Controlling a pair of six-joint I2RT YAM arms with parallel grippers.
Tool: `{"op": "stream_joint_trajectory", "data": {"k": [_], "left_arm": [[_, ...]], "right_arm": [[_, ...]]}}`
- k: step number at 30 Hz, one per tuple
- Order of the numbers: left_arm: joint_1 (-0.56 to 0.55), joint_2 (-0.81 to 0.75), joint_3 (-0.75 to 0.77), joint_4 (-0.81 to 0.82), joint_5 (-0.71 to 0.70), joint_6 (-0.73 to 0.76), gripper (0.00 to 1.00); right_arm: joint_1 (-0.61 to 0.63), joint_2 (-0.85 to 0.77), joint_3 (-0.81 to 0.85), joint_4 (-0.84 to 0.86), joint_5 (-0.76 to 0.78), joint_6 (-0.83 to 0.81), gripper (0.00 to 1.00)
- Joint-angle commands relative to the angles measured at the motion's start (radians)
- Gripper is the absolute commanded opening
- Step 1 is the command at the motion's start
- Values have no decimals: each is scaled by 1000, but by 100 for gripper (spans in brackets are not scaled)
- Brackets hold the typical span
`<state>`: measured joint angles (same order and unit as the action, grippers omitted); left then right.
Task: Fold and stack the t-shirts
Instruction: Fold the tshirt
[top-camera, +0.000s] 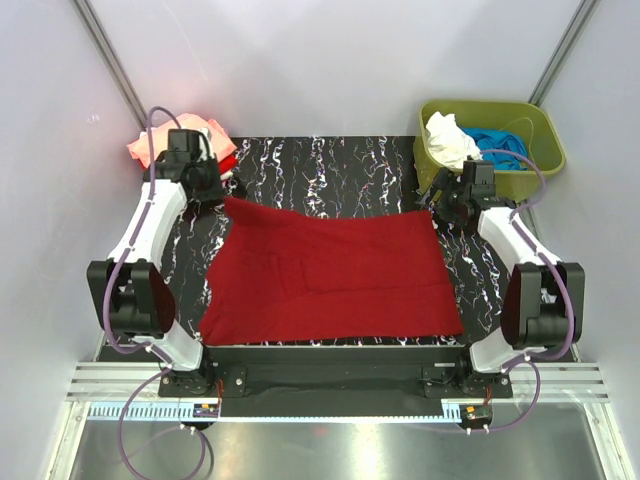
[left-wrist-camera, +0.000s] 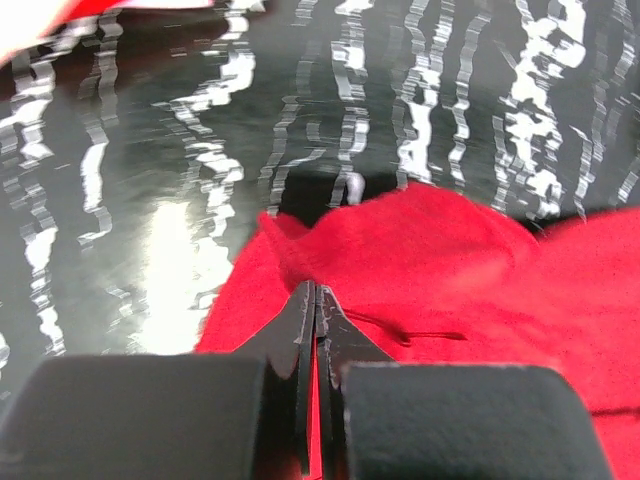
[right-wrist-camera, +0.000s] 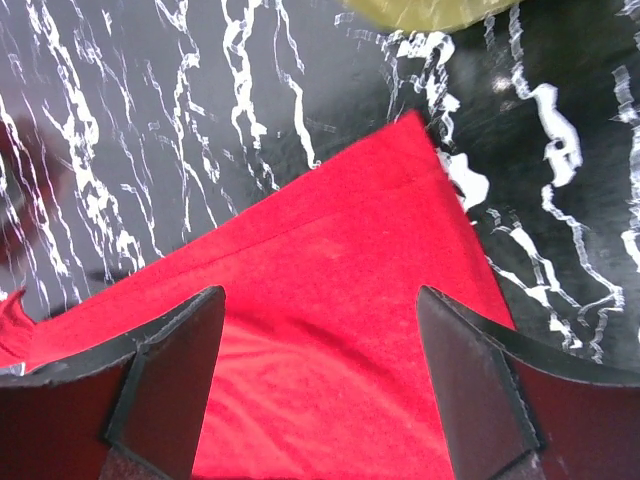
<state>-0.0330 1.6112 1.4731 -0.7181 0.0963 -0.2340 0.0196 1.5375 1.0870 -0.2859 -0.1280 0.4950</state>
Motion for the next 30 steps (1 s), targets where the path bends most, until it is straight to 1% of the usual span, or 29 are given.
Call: {"op": "stream_joint_trajectory", "data": {"k": [1,8,11,14,17,19,20,21,24,25,26,27,28,29,30], "left_arm": [[60,-53,-14,26,-56,18,0],[148,-30,-20,34,-27,16,0],[177,-33,-30,34,-41,12,0],[185,-31,-36,40,-35,12,0],[185,-16,-33,34,-23,12,0],[185,-4,-28,23,-21,10,0],[186,-2,-28,23,-20,9,0],[186,1,-28,23,-14,9,0],[186,7,-28,22,11,5,0],[186,18,-28,22,25,5,4],[186,26,-27,20,42,5,12],[185,35,-28,17,78,4,22],[185,56,-28,17,95,4,42],[183,68,-27,13,106,2,50],[180,84,-20,2,115,1,55]], "right_arm": [[9,59,75,-2,-87,-19,84],[69,235,247,-39,-101,-50,83],[98,320,336,-74,-67,-59,82],[121,395,402,-87,-53,-70,78],[147,472,474,-136,8,-81,75],[151,496,505,-186,83,-75,75],[151,500,507,-197,112,-72,74],[151,495,499,-206,176,-69,73],[151,461,443,-214,292,-61,72],[151,454,433,-214,313,-65,71],[149,444,427,-220,324,-67,71],[151,441,418,-222,323,-70,71],[152,438,413,-220,312,-82,72],[154,422,407,-216,300,-82,72],[154,411,381,-196,272,-82,72]]}}
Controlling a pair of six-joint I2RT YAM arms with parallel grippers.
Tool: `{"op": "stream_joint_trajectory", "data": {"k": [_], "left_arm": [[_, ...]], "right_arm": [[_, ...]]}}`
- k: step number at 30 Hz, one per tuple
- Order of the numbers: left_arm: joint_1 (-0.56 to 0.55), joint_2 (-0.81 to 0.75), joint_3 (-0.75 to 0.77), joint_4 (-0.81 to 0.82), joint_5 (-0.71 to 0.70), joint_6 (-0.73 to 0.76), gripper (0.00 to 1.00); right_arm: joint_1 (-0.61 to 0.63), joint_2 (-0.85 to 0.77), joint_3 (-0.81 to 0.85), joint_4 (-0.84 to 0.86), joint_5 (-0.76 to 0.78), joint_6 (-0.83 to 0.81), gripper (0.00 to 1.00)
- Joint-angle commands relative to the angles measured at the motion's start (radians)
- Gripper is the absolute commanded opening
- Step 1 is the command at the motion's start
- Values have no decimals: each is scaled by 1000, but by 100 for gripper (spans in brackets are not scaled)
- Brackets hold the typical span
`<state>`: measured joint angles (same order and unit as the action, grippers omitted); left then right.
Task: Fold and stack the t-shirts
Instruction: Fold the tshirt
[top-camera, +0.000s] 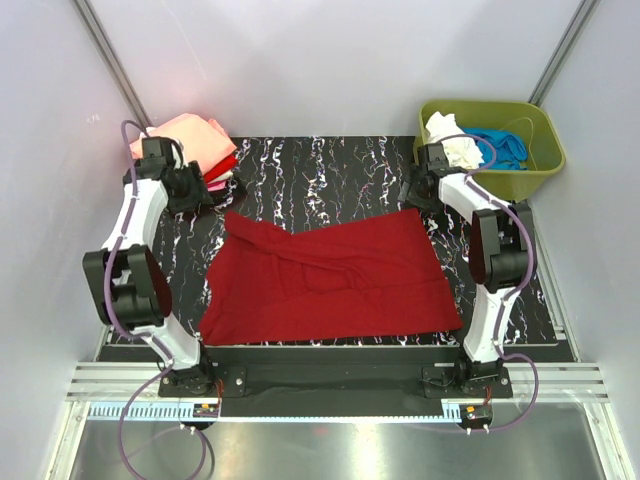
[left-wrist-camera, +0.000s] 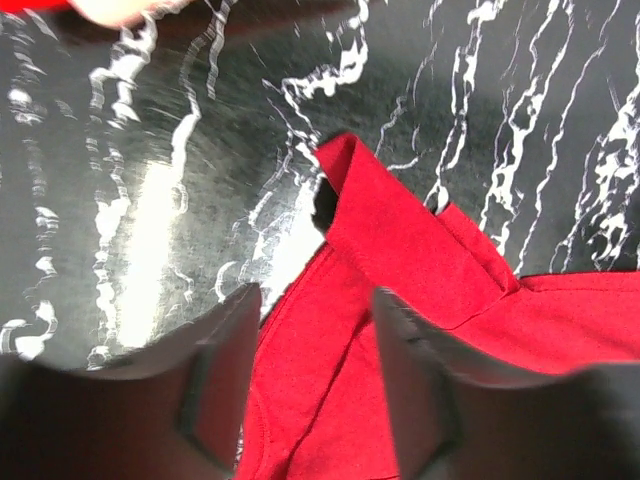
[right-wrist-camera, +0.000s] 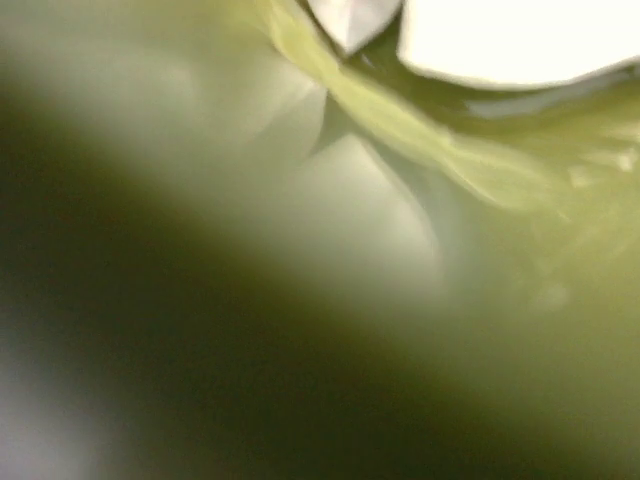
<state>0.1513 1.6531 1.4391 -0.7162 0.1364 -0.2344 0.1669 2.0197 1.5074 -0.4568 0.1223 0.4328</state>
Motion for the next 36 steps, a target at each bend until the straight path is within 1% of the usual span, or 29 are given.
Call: {"op": "stream_joint_trajectory", "data": {"k": [1,5,9,12,19,24,31,36], "left_arm": [[-6,75,20,-8,77,0,59],[-28,154,35,-34,72,0,59],[-52,207,44,-3,129,-5,58],[-52,252,63,23,160,-14,56],[-53,379,127,12,163,-19,51],[-53,404,147,18,141,-13,49],[-52,427,161,46,178,-11,46],[-53,421,141,86,227,-14,51]], "right_arm": [[8,-85,-58,-11,7,-22,73],[23,-183,-137,26,-33,-3,73],[36,-266,-240,52,-61,6,74],[40,-326,-298,61,-72,11,74],[40,-450,-391,66,-82,-2,74],[40,-472,-411,64,-95,-8,75],[40,-466,-421,86,-110,0,74],[40,-464,-434,102,-119,11,74]]}}
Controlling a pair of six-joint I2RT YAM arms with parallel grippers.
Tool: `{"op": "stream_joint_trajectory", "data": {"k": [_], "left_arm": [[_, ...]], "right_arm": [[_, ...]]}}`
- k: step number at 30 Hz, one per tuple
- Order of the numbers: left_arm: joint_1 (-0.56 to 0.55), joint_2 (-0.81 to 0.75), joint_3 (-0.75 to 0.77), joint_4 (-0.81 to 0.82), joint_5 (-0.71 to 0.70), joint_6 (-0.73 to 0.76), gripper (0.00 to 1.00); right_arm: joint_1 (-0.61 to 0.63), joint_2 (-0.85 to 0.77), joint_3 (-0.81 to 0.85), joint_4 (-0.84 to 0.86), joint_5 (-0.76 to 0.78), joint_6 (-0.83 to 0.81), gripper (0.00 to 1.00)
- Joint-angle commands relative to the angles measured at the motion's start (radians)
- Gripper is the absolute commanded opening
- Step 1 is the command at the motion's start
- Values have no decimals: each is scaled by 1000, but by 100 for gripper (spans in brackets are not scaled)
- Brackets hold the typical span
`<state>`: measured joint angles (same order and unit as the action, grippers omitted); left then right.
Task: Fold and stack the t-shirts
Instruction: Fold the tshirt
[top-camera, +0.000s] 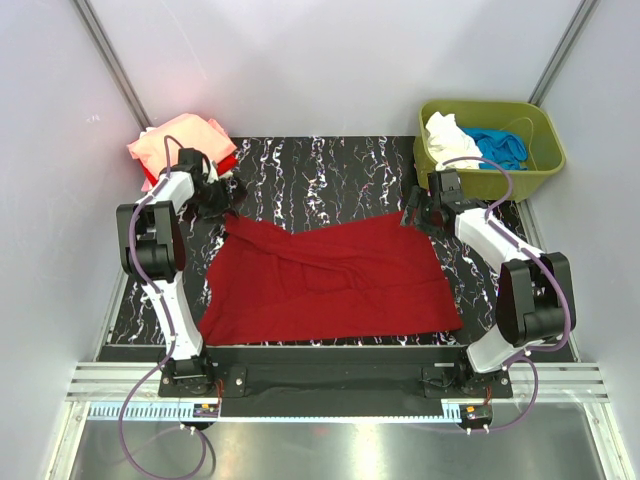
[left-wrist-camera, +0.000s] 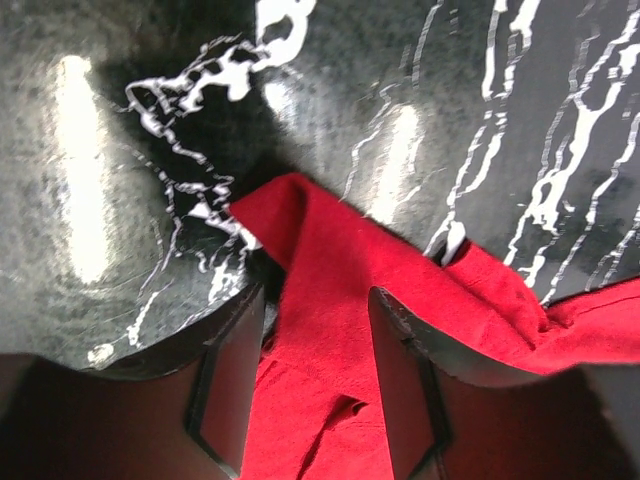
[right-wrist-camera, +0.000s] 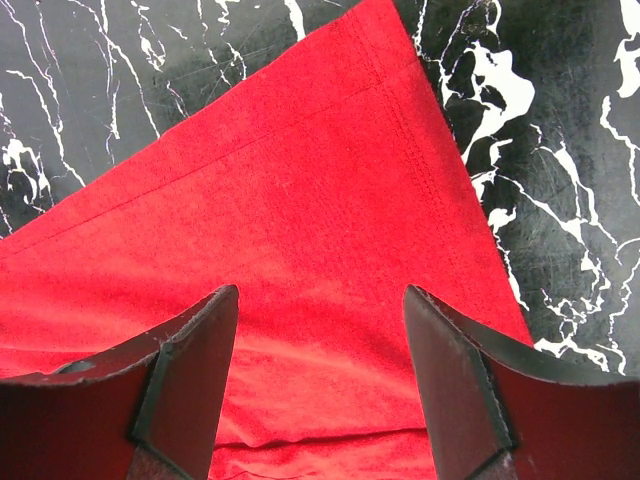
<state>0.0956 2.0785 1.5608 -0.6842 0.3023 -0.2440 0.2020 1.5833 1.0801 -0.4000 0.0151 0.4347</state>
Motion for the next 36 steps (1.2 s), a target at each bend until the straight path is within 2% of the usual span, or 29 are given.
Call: {"op": "stream_joint_trajectory", "data": {"k": [1,3,5,6,10,13,18,23,31,36], "left_arm": [[3,-1,19,54,61,-6,51],[4,9,22,54,66,-8,49],[3,12,19,61,92,-11,41],[3,14,18,69,101,-12,28],[3,14,16,75,126,-18,0],[4,-1,10,81,139,-20,0],[38,-66,7,32,-26,-34,0],[105,-112,-21,38,-66,-46,0],[116,-184,-51,34,-189,-38,0],[124,-186,-51,34,-149,-37,0]], "right_arm": [[5,-25,-8,47,-10,10,74],[5,-22,-14,52,-10,13,74],[5,-22,-19,58,-33,13,74],[5,-23,-22,59,-33,15,73],[5,-26,-29,58,-29,15,73],[5,-31,-26,55,-23,12,74],[5,-19,32,26,-20,-8,75],[5,104,153,-14,-20,-40,74],[5,289,331,-60,-20,-47,73],[5,385,444,-80,-10,-60,73]]}}
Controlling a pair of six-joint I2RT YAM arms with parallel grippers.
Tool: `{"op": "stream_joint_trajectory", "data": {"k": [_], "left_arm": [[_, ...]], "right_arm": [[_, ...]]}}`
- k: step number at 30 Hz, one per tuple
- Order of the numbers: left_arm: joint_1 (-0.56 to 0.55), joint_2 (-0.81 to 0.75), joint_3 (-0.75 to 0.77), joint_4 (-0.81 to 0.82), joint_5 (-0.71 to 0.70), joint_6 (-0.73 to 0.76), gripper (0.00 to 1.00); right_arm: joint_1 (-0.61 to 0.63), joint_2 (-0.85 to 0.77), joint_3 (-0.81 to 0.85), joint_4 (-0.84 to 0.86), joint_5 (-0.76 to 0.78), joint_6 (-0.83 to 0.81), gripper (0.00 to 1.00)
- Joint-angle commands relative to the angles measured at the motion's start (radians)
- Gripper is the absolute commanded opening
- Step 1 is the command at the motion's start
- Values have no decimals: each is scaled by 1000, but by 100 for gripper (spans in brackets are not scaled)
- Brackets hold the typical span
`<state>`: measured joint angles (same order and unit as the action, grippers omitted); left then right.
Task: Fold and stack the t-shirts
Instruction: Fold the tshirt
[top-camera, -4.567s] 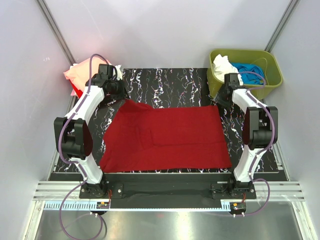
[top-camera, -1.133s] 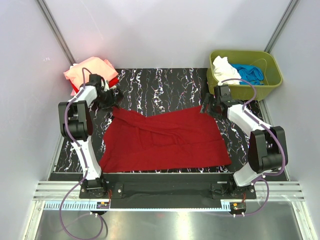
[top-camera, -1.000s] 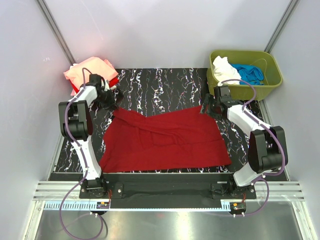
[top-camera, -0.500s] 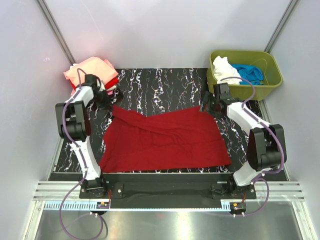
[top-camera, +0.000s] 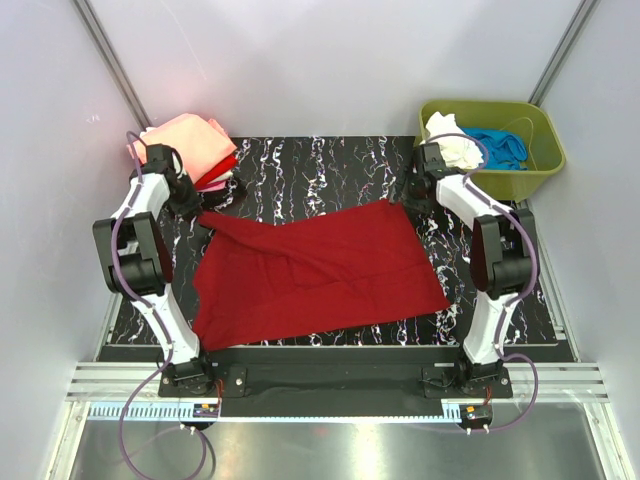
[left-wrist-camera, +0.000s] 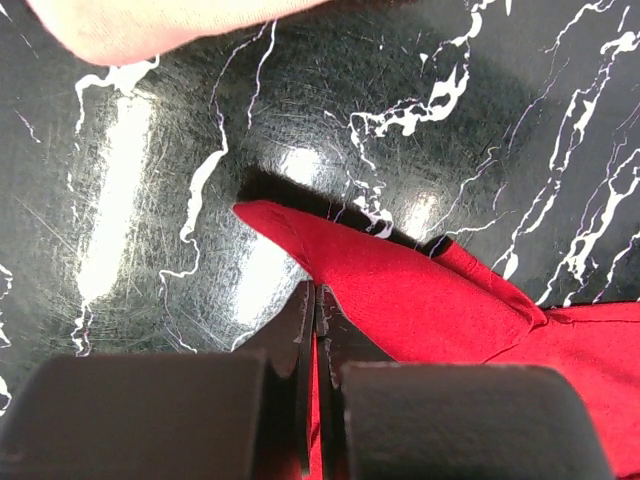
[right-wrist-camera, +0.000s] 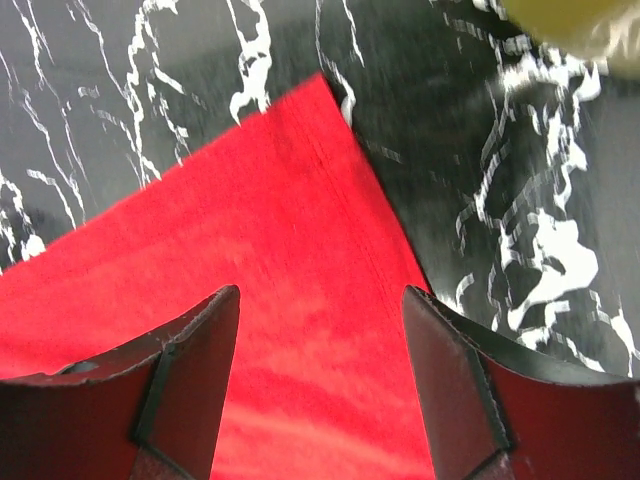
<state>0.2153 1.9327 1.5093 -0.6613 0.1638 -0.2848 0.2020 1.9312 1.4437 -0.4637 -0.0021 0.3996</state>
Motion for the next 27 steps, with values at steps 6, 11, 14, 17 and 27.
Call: {"op": "stream_joint_trajectory", "data": {"k": [6,11,14,17,27], "left_arm": [[4,-15,15,-3,42,4,0],[4,-29,9,5,31,4,0],[7,-38,12,-7,-22,-4,0],[27,-58,-3,-3,-61,-24,0],[68,-49,-8,-12,-35,-48,0]], "right_arm": [[7,184,250,-44,-39,-25,70],[19,282,389,-99,-3,-34,65],[40,337,457,-154,86,-57,64],[59,374,491,-199,165,-65,63],[68,428,535,-210,154,-68,64]]}}
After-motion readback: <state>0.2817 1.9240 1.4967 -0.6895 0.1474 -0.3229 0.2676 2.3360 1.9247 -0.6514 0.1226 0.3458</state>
